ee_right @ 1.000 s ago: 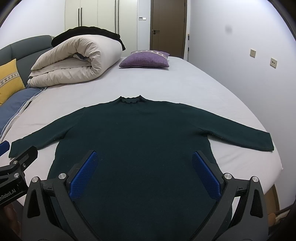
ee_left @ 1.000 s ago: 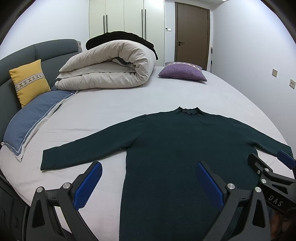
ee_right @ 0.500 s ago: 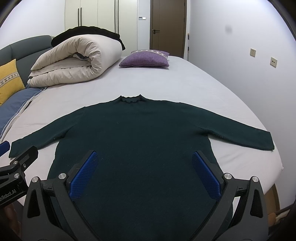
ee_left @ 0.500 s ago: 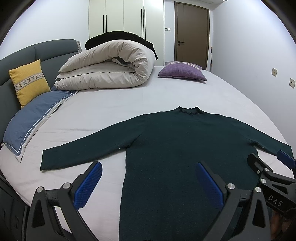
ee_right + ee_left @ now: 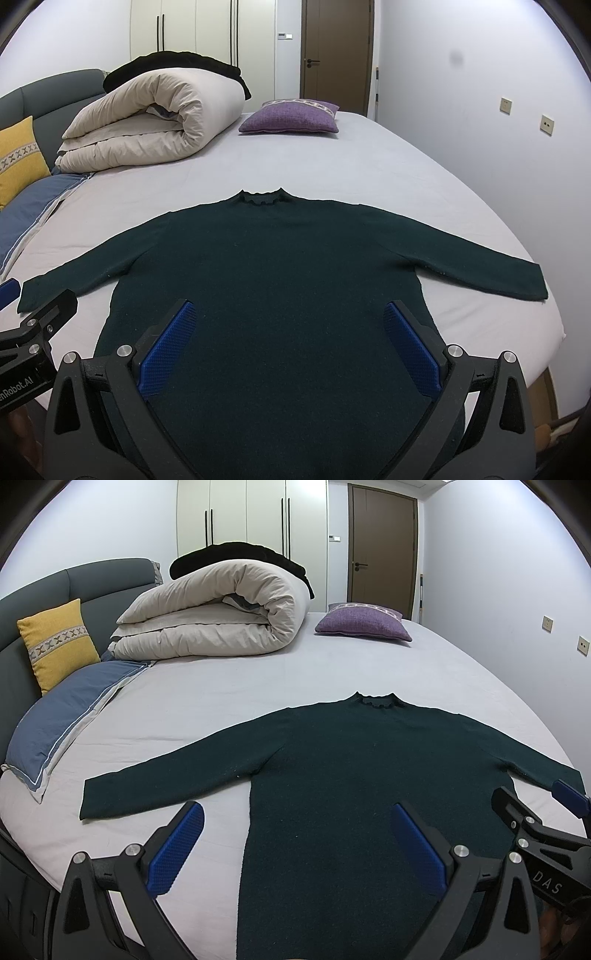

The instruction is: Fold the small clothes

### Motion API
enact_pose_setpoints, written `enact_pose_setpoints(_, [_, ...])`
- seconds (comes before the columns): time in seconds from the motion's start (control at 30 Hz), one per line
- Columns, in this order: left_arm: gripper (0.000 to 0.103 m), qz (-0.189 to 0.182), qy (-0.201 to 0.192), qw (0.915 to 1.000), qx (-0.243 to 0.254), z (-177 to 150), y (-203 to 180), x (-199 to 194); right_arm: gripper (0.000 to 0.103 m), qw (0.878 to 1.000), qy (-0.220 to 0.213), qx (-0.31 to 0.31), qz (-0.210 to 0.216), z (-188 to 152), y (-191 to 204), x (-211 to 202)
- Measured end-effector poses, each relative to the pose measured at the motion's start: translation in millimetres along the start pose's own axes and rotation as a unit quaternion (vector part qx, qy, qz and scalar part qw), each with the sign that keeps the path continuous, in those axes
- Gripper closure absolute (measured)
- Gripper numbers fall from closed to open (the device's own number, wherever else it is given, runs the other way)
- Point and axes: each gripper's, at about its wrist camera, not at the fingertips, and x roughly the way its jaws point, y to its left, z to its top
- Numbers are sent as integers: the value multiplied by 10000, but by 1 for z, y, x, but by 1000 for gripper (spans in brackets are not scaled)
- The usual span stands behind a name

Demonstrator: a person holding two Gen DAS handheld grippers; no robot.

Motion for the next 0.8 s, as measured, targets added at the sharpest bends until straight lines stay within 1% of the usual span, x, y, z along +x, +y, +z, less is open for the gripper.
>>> enact_pose_setpoints(0.8, [0, -7, 13, 10000, -22, 1, -3, 1, 0, 10000, 30, -38, 17, 0, 3, 3])
